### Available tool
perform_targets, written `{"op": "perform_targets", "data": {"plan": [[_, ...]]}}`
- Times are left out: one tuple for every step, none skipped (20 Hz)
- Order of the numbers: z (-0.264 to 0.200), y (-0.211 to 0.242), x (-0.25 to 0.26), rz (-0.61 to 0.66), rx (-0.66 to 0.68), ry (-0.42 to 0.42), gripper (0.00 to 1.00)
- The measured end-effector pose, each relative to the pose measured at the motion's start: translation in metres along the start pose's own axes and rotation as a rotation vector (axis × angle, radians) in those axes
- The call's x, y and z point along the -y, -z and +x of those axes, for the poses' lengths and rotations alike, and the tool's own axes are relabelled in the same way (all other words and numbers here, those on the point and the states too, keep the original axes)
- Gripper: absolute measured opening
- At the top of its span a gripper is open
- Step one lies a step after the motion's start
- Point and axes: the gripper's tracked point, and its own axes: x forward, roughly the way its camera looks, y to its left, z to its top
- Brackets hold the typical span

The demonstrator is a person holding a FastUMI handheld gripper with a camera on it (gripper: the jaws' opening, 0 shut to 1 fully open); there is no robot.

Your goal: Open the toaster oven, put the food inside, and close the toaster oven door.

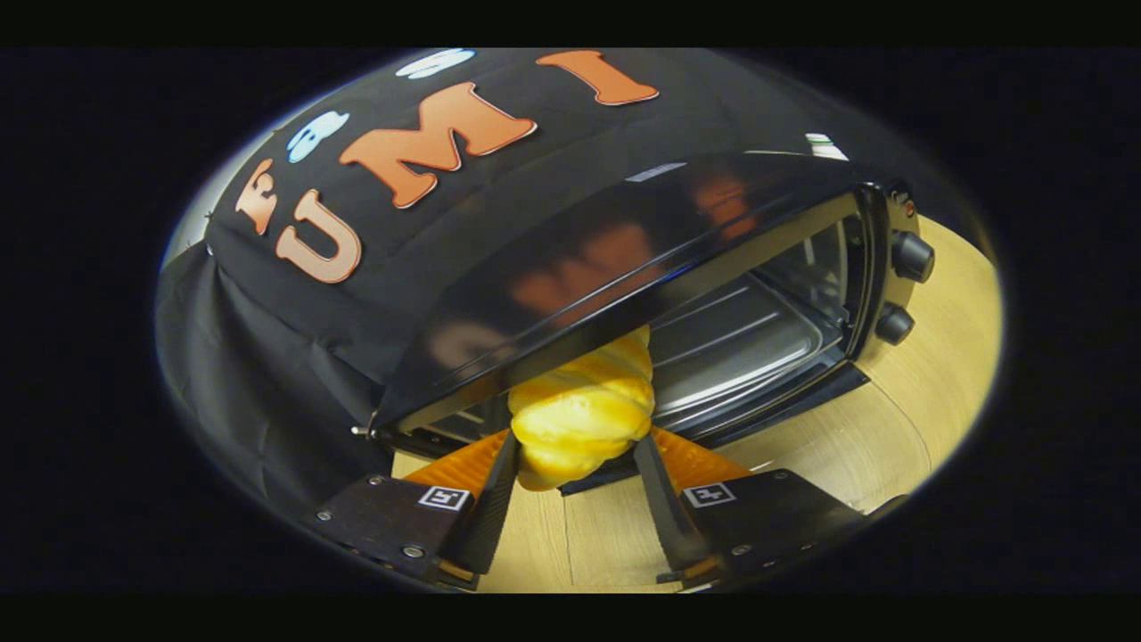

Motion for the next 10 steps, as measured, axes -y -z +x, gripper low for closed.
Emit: {"op": "perform_targets", "data": {"plan": [[0.003, -0.001, 0.0, 0.015, 0.001, 0.0, 0.72], [0.006, -0.003, -0.001, 0.027, 0.004, -0.002, 0.72], [0.008, -0.005, -0.003, 0.04, 0.01, -0.005, 0.72], [0.011, -0.008, -0.005, 0.055, 0.016, -0.012, 0.72], [0.014, -0.01, -0.007, 0.071, 0.019, -0.019, 0.72], [0.019, -0.009, -0.007, 0.073, 0.015, -0.012, 0.72], [0.017, -0.009, -0.005, 0.076, 0.013, -0.011, 0.76], [0.024, -0.006, -0.003, 0.073, 0.008, 0.001, 0.78], [0.022, -0.007, -0.004, 0.071, 0.014, 0.002, 0.83], [0.021, -0.008, -0.005, 0.059, 0.025, 0.006, 0.86]]}}
